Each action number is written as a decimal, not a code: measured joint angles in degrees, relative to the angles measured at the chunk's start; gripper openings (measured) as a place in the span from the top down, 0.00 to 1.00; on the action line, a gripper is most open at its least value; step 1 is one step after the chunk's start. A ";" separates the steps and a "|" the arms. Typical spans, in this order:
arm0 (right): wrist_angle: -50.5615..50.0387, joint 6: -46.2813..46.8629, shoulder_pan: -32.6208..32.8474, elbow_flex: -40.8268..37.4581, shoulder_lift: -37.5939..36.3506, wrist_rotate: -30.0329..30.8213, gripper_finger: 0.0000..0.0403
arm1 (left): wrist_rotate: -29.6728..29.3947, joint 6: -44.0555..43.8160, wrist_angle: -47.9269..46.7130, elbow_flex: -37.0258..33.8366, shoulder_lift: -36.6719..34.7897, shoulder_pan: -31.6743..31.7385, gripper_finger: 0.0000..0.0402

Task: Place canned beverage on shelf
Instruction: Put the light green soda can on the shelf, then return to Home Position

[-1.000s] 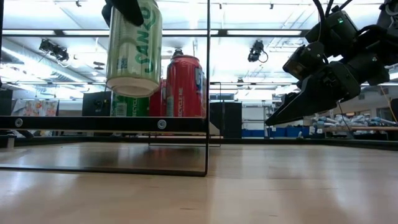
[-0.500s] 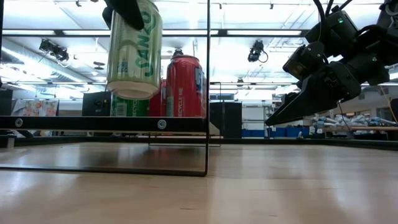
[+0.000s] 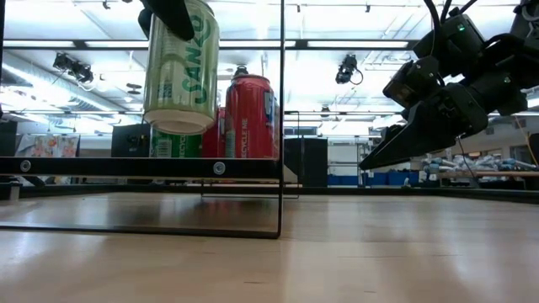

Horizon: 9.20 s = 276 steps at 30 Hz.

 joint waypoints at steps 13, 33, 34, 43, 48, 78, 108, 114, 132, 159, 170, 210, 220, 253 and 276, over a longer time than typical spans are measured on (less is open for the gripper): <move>-0.02 -0.01 0.00 0.00 0.00 -0.02 0.21 | 0.00 -0.50 -1.22 0.00 0.02 0.02 0.17; -0.22 -0.18 -0.02 0.00 0.00 -0.04 0.21 | -6.74 0.72 -2.73 -0.02 1.88 -0.37 0.17; -0.21 -0.21 -0.02 0.00 0.02 -0.04 0.21 | -6.82 0.96 -1.87 -0.02 2.06 -0.38 0.17; -0.10 -0.20 0.00 0.02 0.55 -0.04 0.21 | -6.57 1.95 1.40 -0.04 3.76 -0.73 0.17; 0.21 -0.21 0.00 0.00 0.48 -0.04 0.21 | -5.97 2.21 3.42 -0.04 4.09 -0.79 0.17; 0.41 -0.21 0.00 -0.02 0.52 -0.07 0.21 | -4.48 6.96 9.97 4.00 7.32 1.01 0.17; 1.11 -0.23 0.00 -0.04 0.50 -0.09 0.21 | -0.60 5.82 12.27 4.15 11.91 2.71 0.17; 1.09 -0.23 0.00 -0.04 0.50 -0.09 0.21 | -0.74 5.97 12.22 4.15 11.91 2.71 0.17; 1.07 -0.23 0.00 -0.04 0.50 -0.18 0.21 | -0.52 6.10 11.80 4.14 11.91 2.69 0.02; -4.03 0.67 -0.91 -2.40 -14.71 -1.46 0.21 | -12.17 10.40 -10.63 20.82 3.95 0.86 0.03; -4.96 1.60 -1.66 -6.95 -36.42 -1.01 0.21 | -14.38 10.95 7.09 -0.66 -15.04 1.33 0.04; -27.37 10.64 -1.73 -6.71 -78.42 4.57 0.21 | -12.72 30.00 54.93 -65.64 -69.74 0.11 0.04; -28.70 16.62 -1.73 -6.73 -78.29 6.79 0.21 | -12.68 29.79 55.07 -71.32 -78.97 -3.42 0.04; -28.35 15.05 -1.73 -6.75 -78.29 7.38 0.21 | -12.98 23.10 55.60 -71.34 -79.10 -3.52 0.04; -28.35 15.05 -1.73 -6.75 -78.29 7.39 0.21 | -12.98 23.10 55.60 -71.36 -79.10 -3.52 0.04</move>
